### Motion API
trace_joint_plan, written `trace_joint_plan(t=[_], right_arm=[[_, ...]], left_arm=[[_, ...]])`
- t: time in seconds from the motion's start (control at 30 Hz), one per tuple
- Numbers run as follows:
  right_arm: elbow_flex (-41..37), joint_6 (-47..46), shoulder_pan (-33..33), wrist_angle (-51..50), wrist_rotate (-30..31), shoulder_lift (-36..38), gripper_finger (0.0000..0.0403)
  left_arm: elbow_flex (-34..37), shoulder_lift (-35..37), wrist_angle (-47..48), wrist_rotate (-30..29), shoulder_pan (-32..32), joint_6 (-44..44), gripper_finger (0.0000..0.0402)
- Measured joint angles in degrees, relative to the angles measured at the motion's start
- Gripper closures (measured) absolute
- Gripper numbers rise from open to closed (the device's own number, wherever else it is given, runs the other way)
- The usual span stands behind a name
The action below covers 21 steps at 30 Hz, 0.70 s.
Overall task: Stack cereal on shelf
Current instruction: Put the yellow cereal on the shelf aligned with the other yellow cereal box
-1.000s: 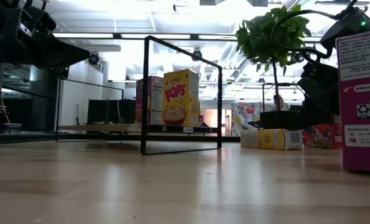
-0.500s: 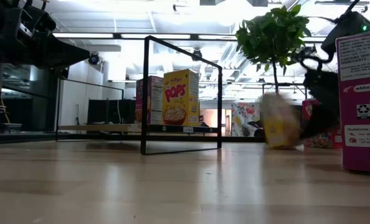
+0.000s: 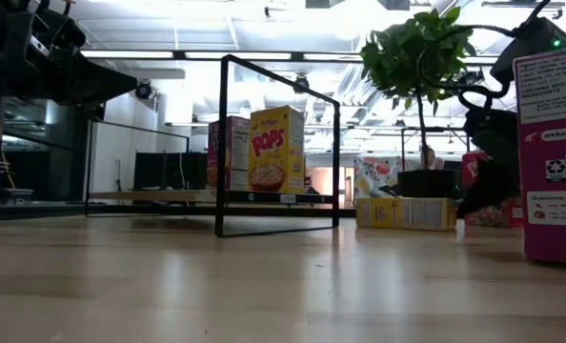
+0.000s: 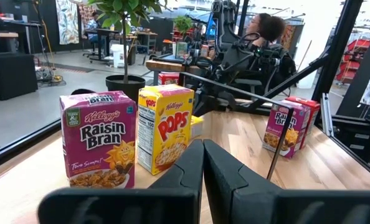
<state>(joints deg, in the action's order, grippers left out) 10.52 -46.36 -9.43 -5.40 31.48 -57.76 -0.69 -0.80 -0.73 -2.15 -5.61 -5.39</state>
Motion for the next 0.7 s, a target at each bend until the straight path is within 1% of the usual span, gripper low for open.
trace_joint_plan(t=[0.2,0.43,0.53,0.7], right_arm=[[0.1,5.1,0.0,7.0,0.0,0.0,0.0403],[5.1,13.4,0.1,7.2,0.2,0.0,0.0403],[5.6,13.3,0.0,5.5,0.8,0.0,0.0403],[5.5,8.9,0.0,-1.1,2.6,0.0,0.0403]], left_arm=[[0.0,0.0,0.0,0.0,0.0,0.0,0.0398],[0.0,0.0,0.0,0.0,0.0,0.0,0.0398],[0.0,0.0,0.0,0.0,0.0,0.0,0.0398],[0.0,0.0,0.0,0.0,0.0,0.0,0.0398]])
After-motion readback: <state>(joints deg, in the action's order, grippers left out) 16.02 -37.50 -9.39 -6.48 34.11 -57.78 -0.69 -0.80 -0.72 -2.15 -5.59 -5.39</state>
